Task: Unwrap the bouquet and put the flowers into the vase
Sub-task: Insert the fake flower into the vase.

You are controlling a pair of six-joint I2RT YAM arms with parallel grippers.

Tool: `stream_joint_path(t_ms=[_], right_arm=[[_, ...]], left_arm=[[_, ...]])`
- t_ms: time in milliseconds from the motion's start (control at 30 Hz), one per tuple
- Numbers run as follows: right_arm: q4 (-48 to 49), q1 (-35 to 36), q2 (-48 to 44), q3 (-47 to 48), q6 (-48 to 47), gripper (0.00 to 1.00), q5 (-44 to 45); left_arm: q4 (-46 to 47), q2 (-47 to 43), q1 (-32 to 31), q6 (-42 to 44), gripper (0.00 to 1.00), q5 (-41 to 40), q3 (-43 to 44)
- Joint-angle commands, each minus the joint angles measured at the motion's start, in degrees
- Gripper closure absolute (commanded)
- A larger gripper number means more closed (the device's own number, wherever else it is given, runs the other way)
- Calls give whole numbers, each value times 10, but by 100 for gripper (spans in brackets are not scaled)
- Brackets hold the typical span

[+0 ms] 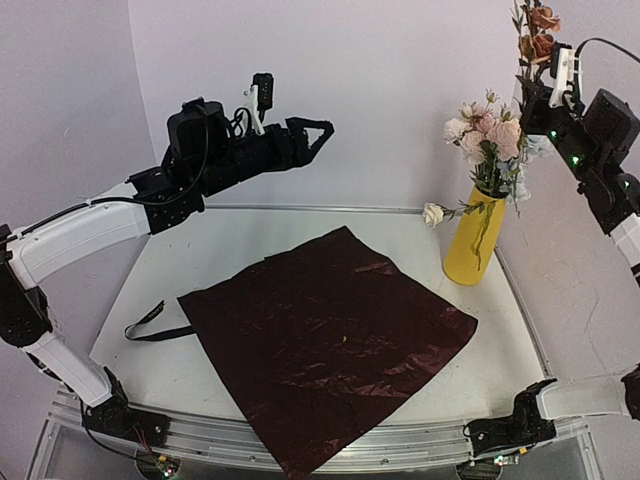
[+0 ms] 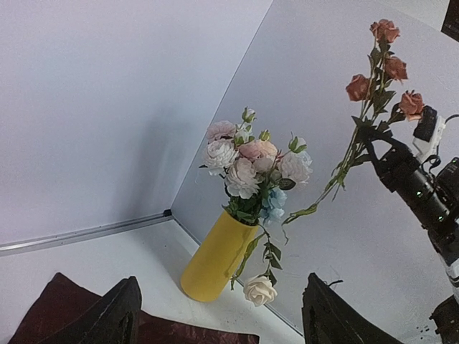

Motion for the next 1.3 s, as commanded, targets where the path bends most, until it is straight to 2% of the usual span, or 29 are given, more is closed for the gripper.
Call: stream_joint_path(t_ms=[0, 233, 467, 667, 967, 1267], right_arm=[[166, -45, -8, -28, 36, 100, -66], [258, -106, -5, -84, 101, 100, -114], [356, -176, -15, -168, 231, 100, -149], [373, -209, -19, -208, 292, 100, -126], [378, -218, -11, -268, 297, 100, -103], [453, -220, 12, -329, 262, 100, -109]], left_arm=[[18, -7, 1, 20, 21, -8, 34], [17, -4, 2, 44, 18, -19, 49], [18, 9, 4, 46, 17, -19, 67], [17, 28, 12, 48, 15, -16, 91], [17, 52, 33, 40, 15, 12, 101], [18, 59, 41, 41, 15, 27, 108]])
